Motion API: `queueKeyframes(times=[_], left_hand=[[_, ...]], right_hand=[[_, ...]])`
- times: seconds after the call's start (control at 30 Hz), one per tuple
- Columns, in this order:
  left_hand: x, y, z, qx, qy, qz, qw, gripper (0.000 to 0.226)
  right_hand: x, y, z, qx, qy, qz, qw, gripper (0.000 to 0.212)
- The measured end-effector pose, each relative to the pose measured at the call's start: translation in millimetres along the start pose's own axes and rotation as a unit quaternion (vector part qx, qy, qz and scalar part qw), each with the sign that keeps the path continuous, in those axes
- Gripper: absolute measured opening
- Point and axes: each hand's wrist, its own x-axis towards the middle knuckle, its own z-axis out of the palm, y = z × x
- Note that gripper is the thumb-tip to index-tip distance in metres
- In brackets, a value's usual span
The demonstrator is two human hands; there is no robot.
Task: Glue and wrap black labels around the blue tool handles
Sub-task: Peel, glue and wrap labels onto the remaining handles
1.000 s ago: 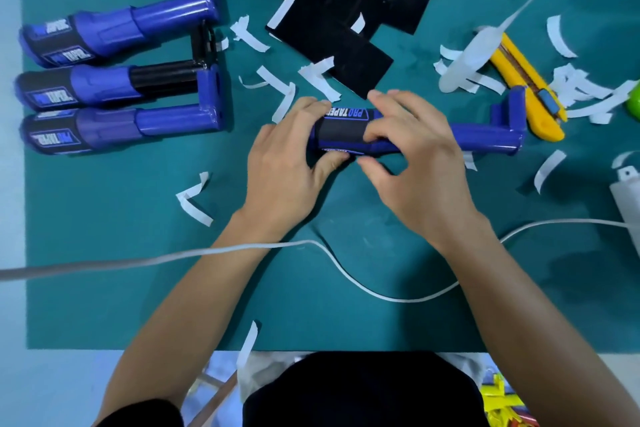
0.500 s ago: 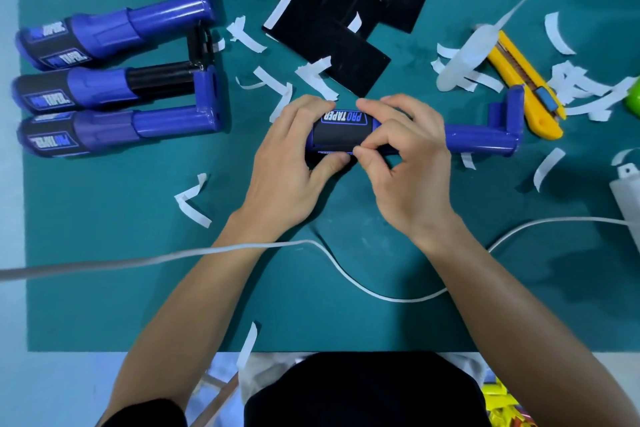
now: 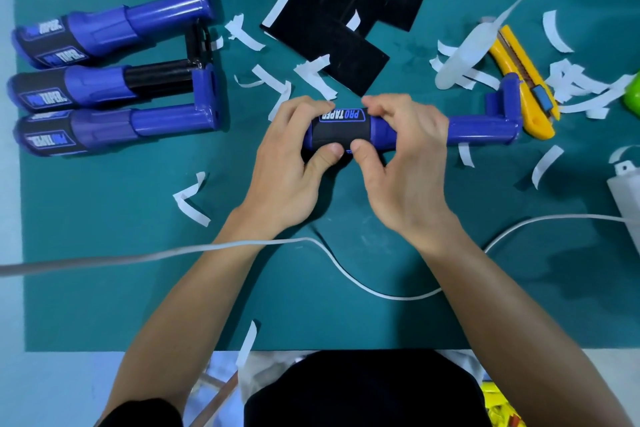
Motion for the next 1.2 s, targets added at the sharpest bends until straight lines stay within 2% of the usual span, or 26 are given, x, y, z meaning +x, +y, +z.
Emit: queueKeyframes(times=[0.1, 0.27, 0.57, 0.63, 0.73, 0.83, 0.87, 0.93, 0.97, 1.0, 1.03, 1.13, 1.2], left_hand=[[0, 0, 1, -0.006, 0.002, -0.008, 1.0, 0.039], [-2, 1, 5, 0.006, 0.008, -0.004, 1.0, 0.033], [-1, 1, -1, -0.089, -0.005, -0.044, 0.995, 0.036], [-2, -1, -1, -0.058, -0.003, -0.033, 0.998, 0.045], [-2, -4, 2, 0.031, 0.0, -0.002, 1.0, 0.075], [0, -8, 6, 0.048, 0.021, 0.032, 0.998, 0.065], [0, -9, 6, 0.051, 0.023, 0.044, 0.998, 0.062], [-1, -10, 7, 0.057, 0.022, 0.055, 0.997, 0.061], [-1, -11, 7, 0.059, 0.022, 0.055, 0.996, 0.061], [-2, -12, 8, 0.061, 0.022, 0.055, 0.996, 0.062], [-2, -12, 8, 0.063, 0.021, 0.056, 0.996, 0.063], [-2, -12, 8, 0.072, 0.022, 0.06, 0.995, 0.064], [-2, -12, 8, 0.071, 0.025, 0.065, 0.995, 0.064]], right_hand=[[2, 0, -3, 0.003, -0.026, 0.024, 0.999, 0.033], [3, -2, 0, 0.025, 0.009, 0.014, 1.0, 0.032], [2, 2, -3, 0.031, 0.013, 0.001, 0.999, 0.036], [1, 1, -4, 0.032, 0.009, 0.005, 0.999, 0.037], [1, -1, -5, 0.024, -0.005, 0.006, 1.0, 0.038], [0, 0, -14, 0.049, -0.015, 0.013, 0.999, 0.032], [2, 1, -20, 0.087, 0.022, 0.023, 0.996, 0.027], [14, 6, -42, 0.149, 0.182, 0.046, 0.971, 0.021], [23, 11, -53, 0.139, 0.252, 0.065, 0.956, 0.02], [32, 17, -62, 0.112, 0.28, 0.081, 0.95, 0.019], [41, 22, -70, 0.075, 0.263, 0.102, 0.957, 0.022], [61, 35, -83, -0.041, 0.061, 0.168, 0.983, 0.063], [72, 39, -79, -0.158, -0.022, 0.16, 0.974, 0.065]])
